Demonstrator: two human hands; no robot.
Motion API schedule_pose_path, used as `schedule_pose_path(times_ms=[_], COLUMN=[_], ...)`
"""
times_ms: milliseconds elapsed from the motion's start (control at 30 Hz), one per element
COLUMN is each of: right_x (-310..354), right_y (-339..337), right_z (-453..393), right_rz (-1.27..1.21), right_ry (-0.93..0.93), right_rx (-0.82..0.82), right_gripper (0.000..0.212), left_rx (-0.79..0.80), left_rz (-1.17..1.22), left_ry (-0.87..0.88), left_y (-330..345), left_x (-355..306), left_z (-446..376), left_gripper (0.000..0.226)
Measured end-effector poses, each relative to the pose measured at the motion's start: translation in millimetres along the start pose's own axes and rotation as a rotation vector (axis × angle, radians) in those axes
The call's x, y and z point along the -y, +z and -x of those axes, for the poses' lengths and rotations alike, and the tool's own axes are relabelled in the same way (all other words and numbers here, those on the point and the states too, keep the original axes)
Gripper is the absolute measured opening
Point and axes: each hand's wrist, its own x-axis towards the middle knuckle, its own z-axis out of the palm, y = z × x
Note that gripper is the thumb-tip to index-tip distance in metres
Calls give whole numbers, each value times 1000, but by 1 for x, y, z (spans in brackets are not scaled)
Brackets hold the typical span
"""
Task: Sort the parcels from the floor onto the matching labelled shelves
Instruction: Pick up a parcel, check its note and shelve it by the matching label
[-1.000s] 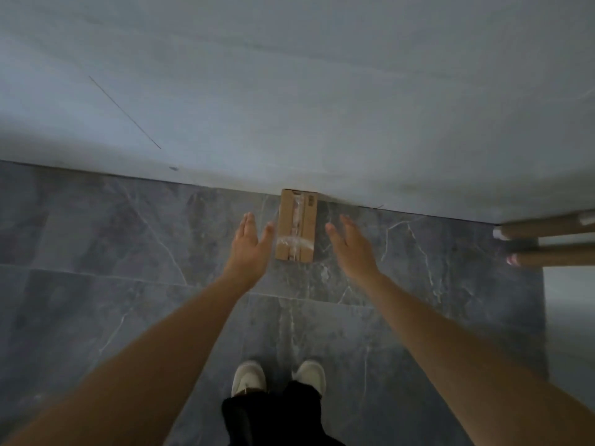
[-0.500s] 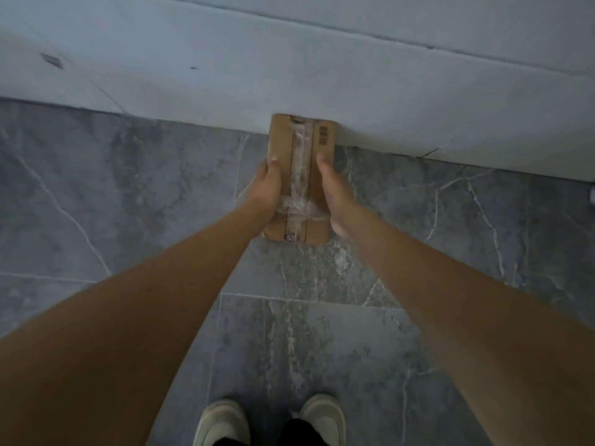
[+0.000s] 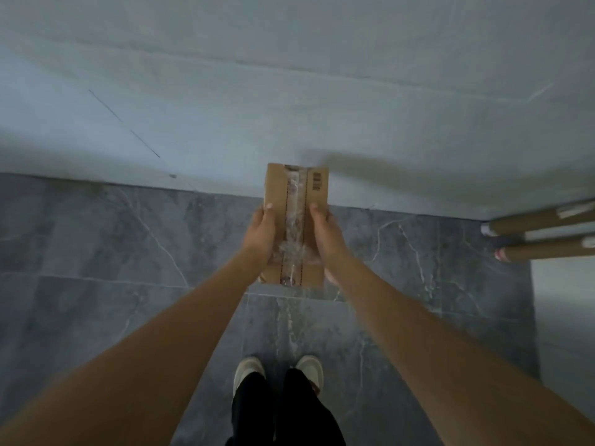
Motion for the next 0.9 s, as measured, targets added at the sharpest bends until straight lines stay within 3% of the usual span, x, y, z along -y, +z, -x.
schedule_pose_path(times_ms=[200,333,400,467,700,900], right_x=[117,192,211,257,330,379], right_y=[-12,-15,-10,-17,-13,-16], right_z=[193,312,332,407,515,614], right_rz=[36,47,101,95,27,-10], right_ry=[-87,-198,-215,-343,-544,-715], right_rx=[4,-6,-28,-31,-55,-42], right_gripper=[54,54,58,61,60,54], left_rx=[27,67,68,120,87,62], left_rz=[112,116,101,103,103,153], left_ry=[11,141,172,318,624,773], left_y=[-64,-106,-115,-144,-184,-217], left_x=[-112,-190,-206,-252,-315,-361], left_z=[185,298,315,385,490,577], left_gripper=[55,51,51,50,42,41])
